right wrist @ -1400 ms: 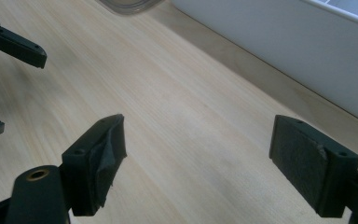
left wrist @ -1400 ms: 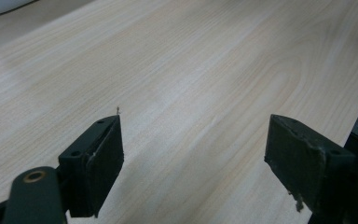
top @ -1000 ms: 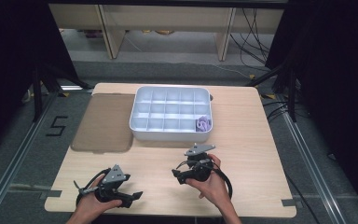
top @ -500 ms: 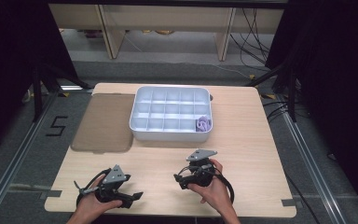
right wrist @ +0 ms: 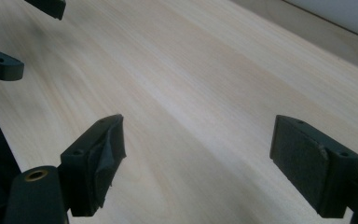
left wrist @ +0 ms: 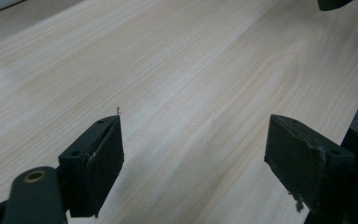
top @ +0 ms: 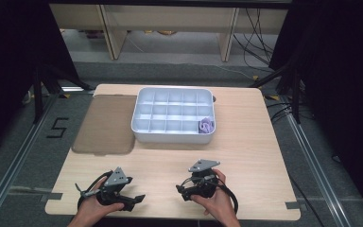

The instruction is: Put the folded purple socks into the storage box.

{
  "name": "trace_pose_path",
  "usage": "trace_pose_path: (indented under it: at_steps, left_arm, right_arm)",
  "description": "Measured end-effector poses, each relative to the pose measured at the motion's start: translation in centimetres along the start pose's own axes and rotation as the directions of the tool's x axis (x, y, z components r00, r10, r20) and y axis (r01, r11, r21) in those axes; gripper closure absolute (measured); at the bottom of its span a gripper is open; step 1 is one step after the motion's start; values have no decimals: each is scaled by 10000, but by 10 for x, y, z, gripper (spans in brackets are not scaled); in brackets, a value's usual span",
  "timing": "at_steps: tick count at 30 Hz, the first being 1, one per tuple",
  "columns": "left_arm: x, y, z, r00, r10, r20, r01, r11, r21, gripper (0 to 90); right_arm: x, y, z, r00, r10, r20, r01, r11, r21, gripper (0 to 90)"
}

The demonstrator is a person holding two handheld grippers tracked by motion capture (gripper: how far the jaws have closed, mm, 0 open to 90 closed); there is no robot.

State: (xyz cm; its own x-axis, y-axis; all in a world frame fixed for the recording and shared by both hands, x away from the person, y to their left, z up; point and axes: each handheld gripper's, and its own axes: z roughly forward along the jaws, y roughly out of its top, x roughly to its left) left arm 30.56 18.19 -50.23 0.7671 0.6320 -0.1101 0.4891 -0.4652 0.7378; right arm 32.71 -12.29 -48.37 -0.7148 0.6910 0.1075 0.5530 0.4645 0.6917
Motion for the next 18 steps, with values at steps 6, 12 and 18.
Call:
trace_pose_path:
  at_steps: [6, 12, 18]
  left_arm:
    - [0, 0, 0, 10000, -59, -18, 59, 10000, -7, 189]
    - [-1, 0, 0, 10000, -69, 11, 69, 10000, -30, 189]
    - [0, 0, -1, 10000, 58, -78, -57, 10000, 76, 189]
  right_arm:
    - [5, -5, -3, 9998, 214, -61, -213, 9994, 288, 186]
    - [9, -10, -1, 9999, -53, -108, 55, 9998, 180, 182]
    - [12, -14, -3, 9987, -493, -132, 495, 9986, 165, 178]
